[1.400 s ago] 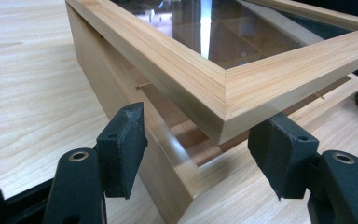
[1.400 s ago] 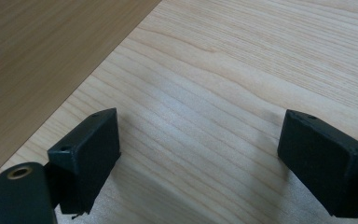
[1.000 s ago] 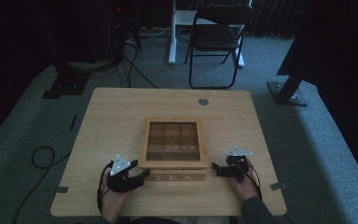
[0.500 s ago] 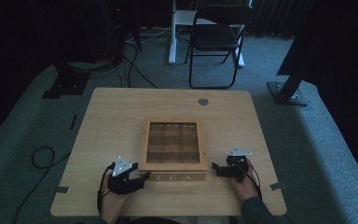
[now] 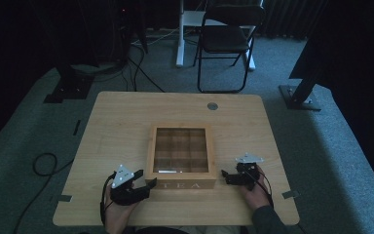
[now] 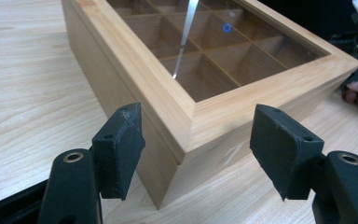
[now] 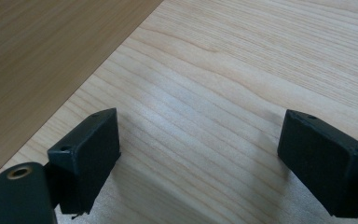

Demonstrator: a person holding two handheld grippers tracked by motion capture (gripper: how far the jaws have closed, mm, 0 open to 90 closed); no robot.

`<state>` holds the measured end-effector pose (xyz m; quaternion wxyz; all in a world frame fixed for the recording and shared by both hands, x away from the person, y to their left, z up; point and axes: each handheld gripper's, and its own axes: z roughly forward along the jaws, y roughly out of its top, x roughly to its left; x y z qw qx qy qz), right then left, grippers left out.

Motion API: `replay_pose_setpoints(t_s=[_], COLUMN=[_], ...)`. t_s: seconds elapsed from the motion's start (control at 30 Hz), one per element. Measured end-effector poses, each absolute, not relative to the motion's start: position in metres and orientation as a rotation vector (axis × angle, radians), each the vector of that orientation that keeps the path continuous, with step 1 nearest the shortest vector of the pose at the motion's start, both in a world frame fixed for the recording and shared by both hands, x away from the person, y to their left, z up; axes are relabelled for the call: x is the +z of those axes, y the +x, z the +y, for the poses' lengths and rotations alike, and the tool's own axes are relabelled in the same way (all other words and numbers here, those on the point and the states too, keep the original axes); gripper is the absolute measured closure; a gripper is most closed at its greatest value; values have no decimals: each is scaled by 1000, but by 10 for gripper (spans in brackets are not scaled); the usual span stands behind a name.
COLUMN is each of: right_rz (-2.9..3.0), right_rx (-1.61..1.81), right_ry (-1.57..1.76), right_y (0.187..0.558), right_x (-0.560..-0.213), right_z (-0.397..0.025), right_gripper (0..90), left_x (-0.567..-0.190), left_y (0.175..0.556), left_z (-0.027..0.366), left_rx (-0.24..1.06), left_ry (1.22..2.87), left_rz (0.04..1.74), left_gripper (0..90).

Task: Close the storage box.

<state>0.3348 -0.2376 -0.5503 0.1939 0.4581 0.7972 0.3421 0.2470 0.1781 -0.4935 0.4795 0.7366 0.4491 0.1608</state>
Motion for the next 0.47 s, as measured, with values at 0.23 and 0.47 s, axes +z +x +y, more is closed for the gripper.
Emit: replay_pose_setpoints(t_s=[0.23, 0.47], right_rz=[2236, 2236], right_rx=[959, 959], right_ry=[1285, 1284], right_y=[335, 335], right_x=[-550, -550], right_z=[-238, -238], right_gripper=[124, 124], left_x=[-491, -492], left_y=[246, 247], left_z=[180, 180], left_rx=[405, 397], left_ry=[1774, 1774], left_rz=[1084, 1089], left_gripper=[348, 348])
